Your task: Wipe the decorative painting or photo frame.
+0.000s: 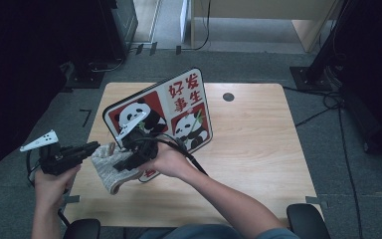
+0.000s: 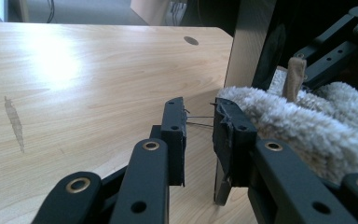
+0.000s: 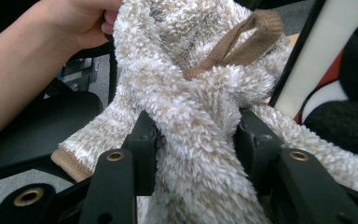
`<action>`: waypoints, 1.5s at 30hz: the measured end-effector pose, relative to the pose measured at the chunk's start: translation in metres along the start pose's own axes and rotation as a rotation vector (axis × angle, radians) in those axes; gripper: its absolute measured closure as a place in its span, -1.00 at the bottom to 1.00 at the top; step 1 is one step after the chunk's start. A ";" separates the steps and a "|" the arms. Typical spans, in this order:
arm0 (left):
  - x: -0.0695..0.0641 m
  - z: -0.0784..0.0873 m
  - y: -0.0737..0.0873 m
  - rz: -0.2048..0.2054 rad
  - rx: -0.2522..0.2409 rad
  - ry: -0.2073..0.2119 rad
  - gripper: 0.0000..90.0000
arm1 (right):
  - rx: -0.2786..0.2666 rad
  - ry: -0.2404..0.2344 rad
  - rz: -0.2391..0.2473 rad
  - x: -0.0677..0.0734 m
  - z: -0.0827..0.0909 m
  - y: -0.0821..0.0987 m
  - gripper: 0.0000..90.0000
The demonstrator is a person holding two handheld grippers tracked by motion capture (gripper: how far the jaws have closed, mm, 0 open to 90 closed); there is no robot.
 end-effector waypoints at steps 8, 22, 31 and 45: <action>0.000 0.000 0.000 0.002 -0.002 -0.002 0.65 | 0.003 0.001 -0.004 0.001 -0.003 0.002 0.26; 0.010 0.010 0.002 0.021 -0.021 -0.023 0.65 | -0.047 -0.008 0.028 0.015 -0.005 -0.032 0.25; 0.010 0.009 0.003 0.019 -0.015 -0.027 0.65 | -0.060 0.022 -0.007 0.005 -0.002 -0.041 0.25; 0.008 0.007 0.003 0.011 -0.014 -0.019 0.65 | -0.020 0.026 -0.034 0.000 -0.004 -0.012 0.25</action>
Point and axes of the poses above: each handheld gripper's, and its own axes: z roughly backward along the jaws, y roughly out of its underside, x roughly to its left, the point moved 7 cm from there along -z, roughly forward along the jaws, and after that the axes turned 2 degrees about -z, right-handed, at the moved point
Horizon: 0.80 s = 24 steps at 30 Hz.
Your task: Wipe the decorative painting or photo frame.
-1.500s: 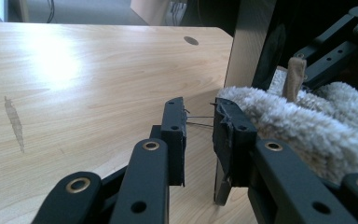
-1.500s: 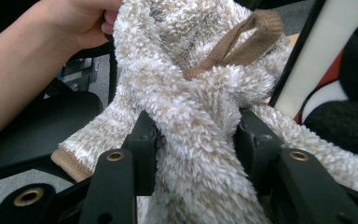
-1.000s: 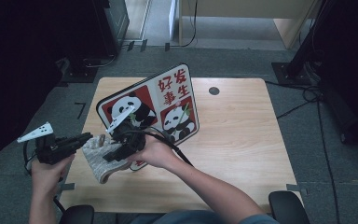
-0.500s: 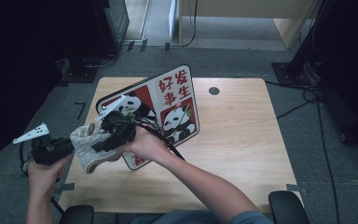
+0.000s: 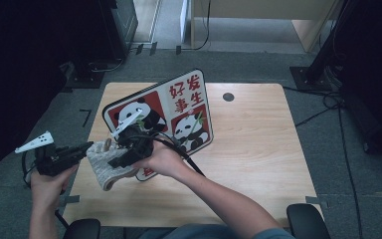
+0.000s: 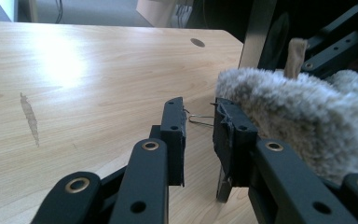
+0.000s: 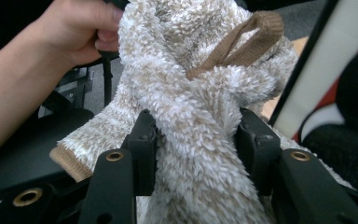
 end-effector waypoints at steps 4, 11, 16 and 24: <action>0.000 0.000 0.000 -0.003 -0.003 0.001 0.64 | 0.008 0.002 -0.007 -0.001 -0.001 0.006 0.25; -0.001 0.000 -0.001 -0.003 -0.004 0.003 0.65 | 0.014 0.001 -0.012 -0.003 -0.005 0.015 0.25; -0.002 0.000 -0.001 -0.008 0.001 0.006 0.65 | 0.019 0.000 -0.011 -0.004 -0.008 0.022 0.25; -0.005 -0.003 -0.002 -0.018 0.011 0.013 0.65 | 0.027 0.000 -0.023 -0.005 -0.015 0.035 0.26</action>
Point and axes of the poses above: each handheld gripper's, and its own axes: z roughly backward along the jaws, y roughly out of its underside, x roughly to its left, the point moved 7 cm from there along -z, roughly forward along the jaws, and after that the axes turned 2 degrees about -z, right-handed, at the moved point
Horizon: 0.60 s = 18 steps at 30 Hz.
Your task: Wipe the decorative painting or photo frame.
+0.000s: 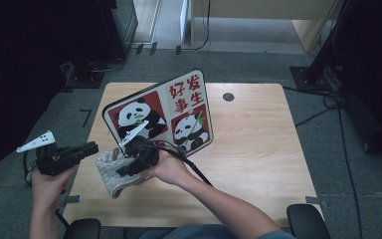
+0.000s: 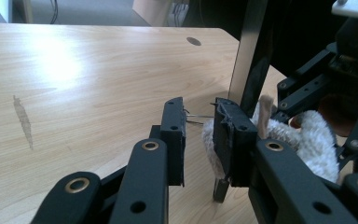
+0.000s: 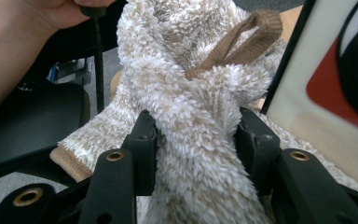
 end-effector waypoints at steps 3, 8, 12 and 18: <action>-0.002 -0.001 -0.001 -0.001 0.005 0.004 0.65 | 0.005 0.000 -0.004 -0.001 -0.003 0.005 0.26; -0.005 -0.004 -0.002 -0.012 0.019 0.008 0.64 | 0.007 -0.004 -0.016 -0.003 -0.008 0.013 0.26; -0.009 -0.007 -0.003 -0.027 0.029 0.013 0.64 | 0.006 -0.006 -0.027 -0.004 -0.011 0.020 0.26; -0.015 -0.011 -0.007 -0.045 0.038 0.028 0.61 | 0.001 -0.006 -0.027 -0.007 -0.013 0.029 0.26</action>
Point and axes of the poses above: each handheld gripper's, and its own axes: z roughly backward along the jaws, y roughly out of its underside, x roughly to its left, the point moved 7 cm from there along -z, roughly forward along the jaws, and after that the axes turned 2 degrees about -z, right-handed, at the moved point
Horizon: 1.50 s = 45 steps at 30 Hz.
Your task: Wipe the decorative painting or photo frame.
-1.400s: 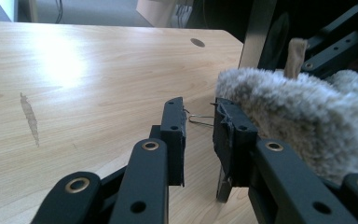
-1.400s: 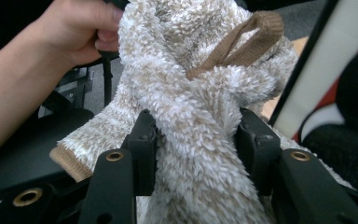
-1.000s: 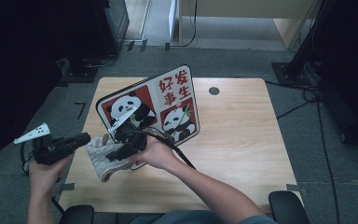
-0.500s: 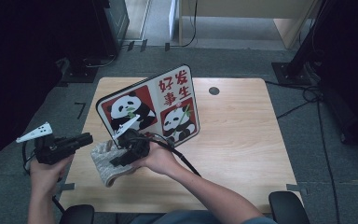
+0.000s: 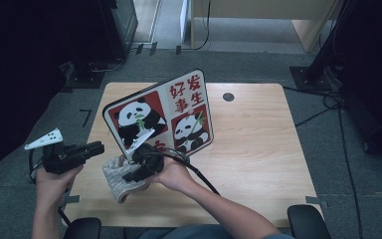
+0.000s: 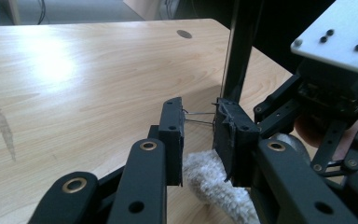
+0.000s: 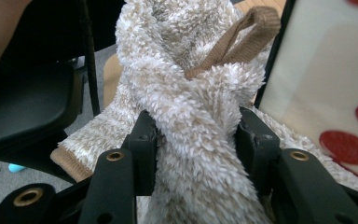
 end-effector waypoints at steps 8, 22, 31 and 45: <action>-0.008 -0.011 -0.004 -0.023 0.022 0.026 0.54 | 0.015 -0.003 -0.001 -0.002 -0.006 0.013 0.26; -0.015 -0.029 -0.006 -0.037 0.043 0.063 0.43 | 0.020 -0.012 -0.003 -0.008 -0.014 0.032 0.26; -0.017 -0.039 -0.008 -0.039 0.056 0.077 0.41 | 0.029 -0.012 -0.001 -0.014 -0.015 0.047 0.26; -0.020 -0.058 -0.008 -0.042 0.086 0.085 0.46 | 0.025 -0.018 0.047 -0.018 -0.005 0.052 0.27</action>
Point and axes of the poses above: each handheld gripper's, and its own axes: z roughly backward along the jaws, y roughly out of its underside, x roughly to its left, the point moved 7 cm from there along -z, roughly forward along the jaws, and after that the axes turned 2 degrees about -z, right-handed, at the moved point
